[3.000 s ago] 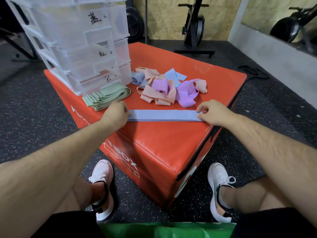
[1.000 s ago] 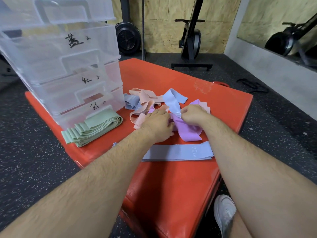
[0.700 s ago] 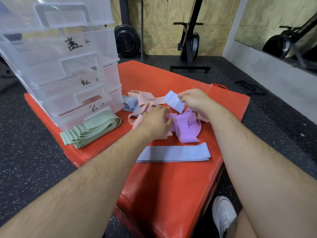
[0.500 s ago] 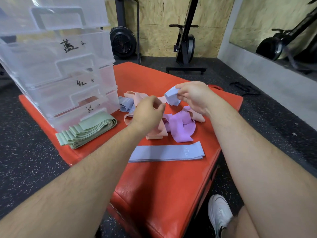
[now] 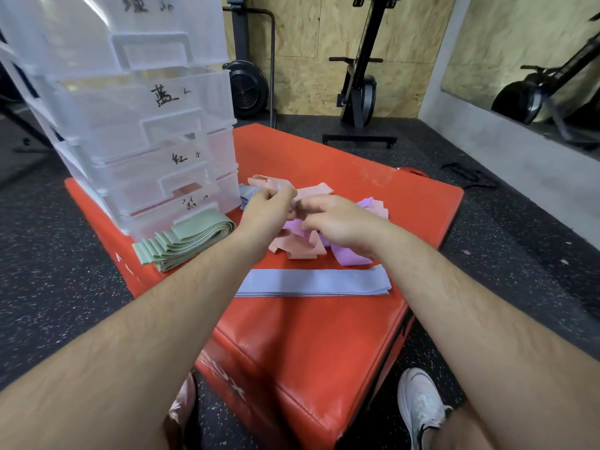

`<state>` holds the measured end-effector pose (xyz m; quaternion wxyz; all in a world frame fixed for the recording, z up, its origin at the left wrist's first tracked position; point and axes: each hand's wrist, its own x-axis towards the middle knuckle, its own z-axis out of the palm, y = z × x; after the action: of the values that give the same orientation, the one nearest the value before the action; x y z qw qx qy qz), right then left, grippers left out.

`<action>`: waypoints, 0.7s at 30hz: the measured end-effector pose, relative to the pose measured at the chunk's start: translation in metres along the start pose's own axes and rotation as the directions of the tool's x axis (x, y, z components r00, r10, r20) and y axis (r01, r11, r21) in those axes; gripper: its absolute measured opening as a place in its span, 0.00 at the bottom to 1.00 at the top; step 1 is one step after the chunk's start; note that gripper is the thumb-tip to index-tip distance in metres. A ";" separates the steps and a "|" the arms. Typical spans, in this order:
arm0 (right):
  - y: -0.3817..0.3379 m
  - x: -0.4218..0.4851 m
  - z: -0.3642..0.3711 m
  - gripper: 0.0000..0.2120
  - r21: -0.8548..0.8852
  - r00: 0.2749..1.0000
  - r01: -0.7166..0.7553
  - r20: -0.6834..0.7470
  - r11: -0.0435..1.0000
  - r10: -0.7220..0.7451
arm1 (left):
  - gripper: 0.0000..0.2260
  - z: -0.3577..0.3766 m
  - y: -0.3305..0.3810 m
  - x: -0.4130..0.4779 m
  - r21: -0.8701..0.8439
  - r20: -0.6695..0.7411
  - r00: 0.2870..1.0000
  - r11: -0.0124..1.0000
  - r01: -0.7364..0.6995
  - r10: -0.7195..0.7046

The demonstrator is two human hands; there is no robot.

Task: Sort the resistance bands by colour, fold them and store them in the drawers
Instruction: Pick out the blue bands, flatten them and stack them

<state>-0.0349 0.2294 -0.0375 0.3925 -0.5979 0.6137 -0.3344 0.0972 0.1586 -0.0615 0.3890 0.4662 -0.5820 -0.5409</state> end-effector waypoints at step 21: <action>0.003 0.054 0.020 0.08 -0.523 0.953 0.143 -0.158 0.840 -0.260 | 0.10 -0.078 -0.006 -0.002 0.312 0.016 0.950 0.901 -0.300 0.311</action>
<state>-0.0177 0.1766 -0.0542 0.1132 -0.7001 0.6528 -0.2662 0.1736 0.1398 -0.0590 0.4006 0.4341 -0.7188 -0.3668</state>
